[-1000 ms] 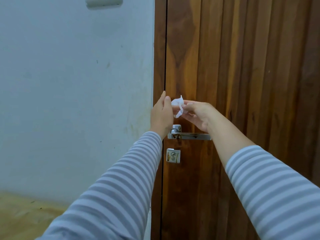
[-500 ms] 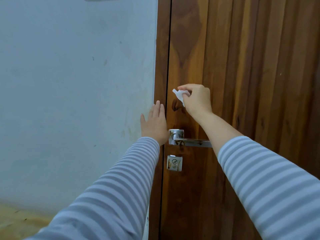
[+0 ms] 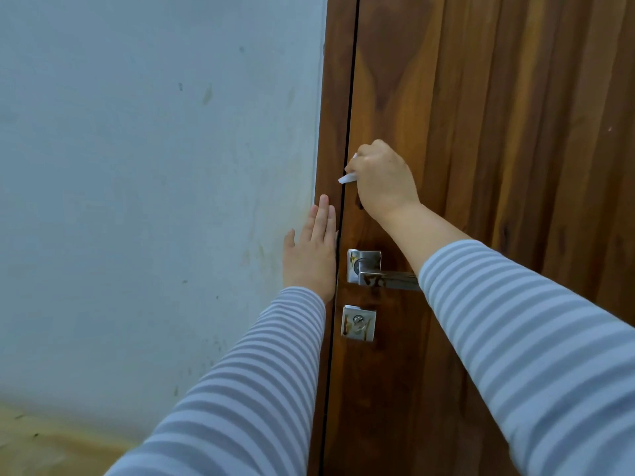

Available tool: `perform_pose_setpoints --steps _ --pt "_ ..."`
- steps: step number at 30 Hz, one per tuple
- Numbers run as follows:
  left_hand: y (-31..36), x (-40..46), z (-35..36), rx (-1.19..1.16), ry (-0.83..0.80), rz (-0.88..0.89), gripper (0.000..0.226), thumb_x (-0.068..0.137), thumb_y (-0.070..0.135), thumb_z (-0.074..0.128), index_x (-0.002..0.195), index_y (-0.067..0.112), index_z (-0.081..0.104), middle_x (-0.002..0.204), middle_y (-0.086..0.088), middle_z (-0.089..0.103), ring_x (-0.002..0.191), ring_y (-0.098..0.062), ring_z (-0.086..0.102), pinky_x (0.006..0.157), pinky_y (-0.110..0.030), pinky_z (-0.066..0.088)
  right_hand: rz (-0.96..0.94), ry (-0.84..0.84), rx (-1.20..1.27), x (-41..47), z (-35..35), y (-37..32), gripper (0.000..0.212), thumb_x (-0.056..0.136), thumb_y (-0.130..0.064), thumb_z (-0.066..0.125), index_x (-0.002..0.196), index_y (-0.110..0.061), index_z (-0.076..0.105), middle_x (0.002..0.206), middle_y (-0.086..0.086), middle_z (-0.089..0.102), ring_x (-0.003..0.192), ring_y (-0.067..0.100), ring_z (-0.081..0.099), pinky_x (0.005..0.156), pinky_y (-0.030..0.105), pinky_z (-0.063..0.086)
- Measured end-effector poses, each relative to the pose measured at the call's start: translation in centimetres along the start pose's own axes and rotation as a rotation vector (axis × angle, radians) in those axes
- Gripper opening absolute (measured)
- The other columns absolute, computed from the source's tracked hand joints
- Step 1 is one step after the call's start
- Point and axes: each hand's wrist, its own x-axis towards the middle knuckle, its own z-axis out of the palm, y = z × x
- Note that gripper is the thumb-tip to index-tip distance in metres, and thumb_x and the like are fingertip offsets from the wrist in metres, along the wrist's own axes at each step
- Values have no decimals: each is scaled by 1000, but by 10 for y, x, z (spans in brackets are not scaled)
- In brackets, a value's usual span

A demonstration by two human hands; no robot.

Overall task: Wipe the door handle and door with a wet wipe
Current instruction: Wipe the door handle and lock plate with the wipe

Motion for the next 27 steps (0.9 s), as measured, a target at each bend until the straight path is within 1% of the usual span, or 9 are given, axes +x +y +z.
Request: perform_pose_setpoints --steps 4,11,15,18,19,21,23,25,27 --pt "0 0 3 15 5 -6 97 91 7 53 150 9 -24 156 -6 -34 149 -20 -16 119 -44 17 -15 -9 -28 -6 5 -1 19 90 3 53 97 0 70 90 12 64 88 24 52 65 30 45" --pt "0 0 2 19 -3 -14 99 91 8 56 150 10 -23 156 -6 -34 149 -20 -17 119 -46 17 -32 -81 -6 -29 10 -8 20 91 -1 53 96 -6 72 91 8 66 86 21 55 70 30 49" --pt "-2 1 4 31 -14 -17 101 89 8 58 151 11 -22 157 -6 -34 149 -20 -16 118 -47 17 -47 -159 2 -39 7 -12 16 91 -4 55 95 -6 71 92 8 65 87 22 58 74 32 51" --pt "-2 1 2 44 -22 -14 102 90 11 59 150 10 -23 156 -6 -34 149 -20 -16 118 -47 18 -52 -267 -27 -43 6 -15 13 90 -8 58 95 -7 70 93 7 64 88 21 60 76 31 52" --pt "-2 0 2 43 -32 -12 101 90 11 58 150 10 -23 156 -6 -34 149 -20 -16 119 -47 18 -42 -321 -41 -43 6 -15 12 89 -10 60 97 -8 69 95 7 64 88 20 60 76 28 51" --pt "-3 1 0 36 -60 -8 99 91 9 57 150 10 -23 156 -5 -35 149 -20 -16 119 -47 19 13 -481 -64 -39 5 -18 16 87 -17 64 101 -9 67 96 4 61 86 18 56 74 26 45" --pt "-4 3 -2 27 -82 -10 99 93 13 58 151 11 -22 156 -4 -35 149 -19 -16 118 -48 19 90 -584 -46 -38 1 -14 16 85 -13 66 101 -10 65 98 4 58 86 18 53 75 27 45" --pt "-4 6 -6 19 -123 -17 100 94 20 60 151 12 -21 156 -4 -35 149 -18 -17 118 -49 18 164 -595 35 -38 -7 -6 15 84 -4 63 96 -12 67 99 6 60 92 21 59 79 30 50" --pt "-2 8 -11 5 -182 -19 102 94 25 62 151 12 -21 156 -4 -36 148 -19 -18 118 -51 15 180 -518 115 -39 -17 1 19 85 -3 59 91 -15 71 101 5 62 97 23 61 83 33 52"
